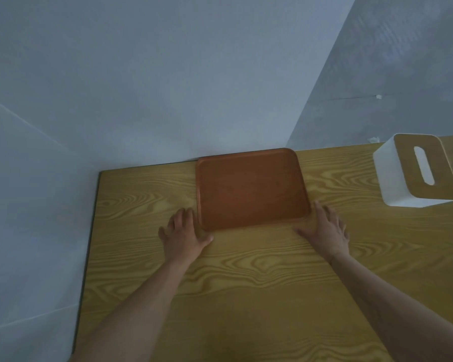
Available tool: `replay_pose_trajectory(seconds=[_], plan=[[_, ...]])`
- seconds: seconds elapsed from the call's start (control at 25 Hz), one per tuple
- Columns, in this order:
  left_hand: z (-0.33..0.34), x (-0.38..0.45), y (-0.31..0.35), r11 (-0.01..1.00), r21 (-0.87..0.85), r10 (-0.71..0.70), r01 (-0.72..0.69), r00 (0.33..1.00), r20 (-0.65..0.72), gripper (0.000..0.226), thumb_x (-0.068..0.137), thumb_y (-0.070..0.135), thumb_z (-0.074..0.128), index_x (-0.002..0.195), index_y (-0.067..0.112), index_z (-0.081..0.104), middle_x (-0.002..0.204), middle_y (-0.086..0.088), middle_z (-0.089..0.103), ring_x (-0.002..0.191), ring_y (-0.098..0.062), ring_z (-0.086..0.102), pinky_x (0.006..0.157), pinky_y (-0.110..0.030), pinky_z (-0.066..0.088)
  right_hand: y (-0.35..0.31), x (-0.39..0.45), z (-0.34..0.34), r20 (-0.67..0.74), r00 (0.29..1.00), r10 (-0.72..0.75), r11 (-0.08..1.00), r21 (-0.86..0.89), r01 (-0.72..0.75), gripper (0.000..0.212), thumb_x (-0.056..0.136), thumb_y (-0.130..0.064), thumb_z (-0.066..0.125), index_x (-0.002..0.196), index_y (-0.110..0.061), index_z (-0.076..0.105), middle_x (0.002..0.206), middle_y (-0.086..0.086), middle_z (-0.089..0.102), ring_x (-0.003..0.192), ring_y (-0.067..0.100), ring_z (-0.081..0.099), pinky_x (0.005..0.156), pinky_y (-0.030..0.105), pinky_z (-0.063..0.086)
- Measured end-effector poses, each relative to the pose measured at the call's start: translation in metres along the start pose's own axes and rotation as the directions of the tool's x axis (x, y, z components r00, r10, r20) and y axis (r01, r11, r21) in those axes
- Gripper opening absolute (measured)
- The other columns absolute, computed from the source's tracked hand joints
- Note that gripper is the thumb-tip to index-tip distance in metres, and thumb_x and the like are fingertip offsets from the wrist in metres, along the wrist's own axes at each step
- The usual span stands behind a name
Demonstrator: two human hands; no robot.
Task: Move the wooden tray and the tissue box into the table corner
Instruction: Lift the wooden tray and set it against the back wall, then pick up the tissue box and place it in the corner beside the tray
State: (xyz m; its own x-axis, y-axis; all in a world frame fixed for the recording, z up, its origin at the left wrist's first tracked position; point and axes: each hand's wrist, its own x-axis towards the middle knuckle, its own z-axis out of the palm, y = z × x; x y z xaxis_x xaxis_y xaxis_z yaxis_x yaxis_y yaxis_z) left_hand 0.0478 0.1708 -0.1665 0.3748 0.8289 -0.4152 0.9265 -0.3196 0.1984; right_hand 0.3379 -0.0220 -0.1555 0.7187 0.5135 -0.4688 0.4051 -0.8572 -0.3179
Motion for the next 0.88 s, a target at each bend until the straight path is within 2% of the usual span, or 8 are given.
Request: replay_pose_trajectory(seconds=[0.16, 0.28, 0.36, 0.44, 0.52, 0.68, 0.88], plan=[[0.009, -0.032, -0.012, 0.998, 0.07, -0.004, 0.001, 0.999, 0.041, 0.091, 0.082, 0.067, 0.057, 0.154, 0.025, 0.021, 0.164, -0.003, 0.011, 0.149, -0.029, 0.015, 0.117, -0.061, 0.015, 0.013, -0.033, 0.004, 0.042, 0.999, 0.03, 0.998, -0.065, -0.027, 0.084, 0.083, -0.061, 0.065, 0.153, -0.033, 0.028, 0.165, 0.004, 0.016, 0.146, 0.036, 0.019, 0.112, 0.056, 0.029], [0.01, -0.051, -0.022, 0.996, 0.077, 0.026, -0.033, 0.995, 0.099, 0.079, 0.085, 0.065, 0.055, 0.151, 0.028, 0.028, 0.162, -0.003, 0.017, 0.146, -0.029, 0.021, 0.117, -0.06, 0.014, 0.02, -0.063, 0.009, 0.096, 0.994, 0.051, 0.992, -0.124, -0.039, 0.076, 0.086, -0.058, 0.064, 0.152, -0.034, 0.033, 0.163, 0.005, 0.023, 0.145, 0.036, 0.025, 0.111, 0.053, 0.033], [0.007, -0.058, -0.024, 0.992, 0.098, 0.064, -0.075, 0.992, 0.11, 0.067, 0.087, 0.064, 0.051, 0.144, 0.029, 0.04, 0.156, -0.003, 0.029, 0.14, -0.028, 0.033, 0.115, -0.058, 0.019, 0.022, -0.081, 0.01, 0.137, 0.99, 0.039, 0.987, -0.158, -0.017, 0.062, 0.089, -0.057, 0.06, 0.144, -0.031, 0.047, 0.154, 0.004, 0.04, 0.138, 0.033, 0.039, 0.106, 0.048, 0.041], [0.001, -0.063, -0.02, 0.979, 0.121, 0.147, -0.162, 0.981, 0.129, 0.058, 0.089, 0.063, 0.046, 0.135, 0.029, 0.051, 0.144, -0.002, 0.044, 0.129, -0.026, 0.047, 0.11, -0.051, 0.031, 0.023, -0.1, 0.005, 0.152, 0.988, 0.03, 0.985, -0.174, -0.003, 0.044, 0.089, -0.056, 0.057, 0.127, -0.032, 0.061, 0.138, 0.0, 0.059, 0.125, 0.026, 0.053, 0.098, 0.041, 0.047], [-0.007, -0.067, -0.007, 0.963, 0.081, 0.234, -0.258, 0.945, 0.229, 0.057, 0.09, 0.066, 0.042, 0.13, 0.027, 0.057, 0.136, 0.0, 0.054, 0.121, -0.022, 0.054, 0.1, -0.043, 0.042, 0.026, -0.12, -0.003, 0.143, 0.99, 0.003, 0.982, -0.186, 0.024, 0.039, 0.091, -0.056, 0.055, 0.121, -0.033, 0.064, 0.131, -0.004, 0.063, 0.121, 0.023, 0.056, 0.094, 0.038, 0.047], [-0.023, -0.085, 0.034, 0.911, -0.013, 0.377, -0.411, 0.822, 0.427, 0.061, 0.084, 0.073, 0.044, 0.121, 0.029, 0.063, 0.132, 0.005, 0.061, 0.117, -0.018, 0.059, 0.098, -0.041, 0.047, 0.045, -0.157, -0.025, 0.074, 0.995, -0.07, 0.98, -0.181, 0.083, 0.039, 0.093, -0.057, 0.051, 0.126, -0.036, 0.06, 0.133, -0.007, 0.059, 0.126, 0.02, 0.052, 0.099, 0.04, 0.044], [-0.036, -0.117, 0.088, 0.832, 0.026, 0.499, -0.554, 0.769, 0.399, 0.064, 0.079, 0.072, 0.045, 0.122, 0.029, 0.065, 0.13, 0.004, 0.064, 0.116, -0.017, 0.06, 0.097, -0.042, 0.048, 0.091, -0.196, -0.049, 0.015, 0.997, -0.078, 0.992, -0.096, 0.079, 0.038, 0.094, -0.059, 0.05, 0.125, -0.039, 0.059, 0.132, -0.011, 0.06, 0.123, 0.017, 0.054, 0.098, 0.036, 0.044]])
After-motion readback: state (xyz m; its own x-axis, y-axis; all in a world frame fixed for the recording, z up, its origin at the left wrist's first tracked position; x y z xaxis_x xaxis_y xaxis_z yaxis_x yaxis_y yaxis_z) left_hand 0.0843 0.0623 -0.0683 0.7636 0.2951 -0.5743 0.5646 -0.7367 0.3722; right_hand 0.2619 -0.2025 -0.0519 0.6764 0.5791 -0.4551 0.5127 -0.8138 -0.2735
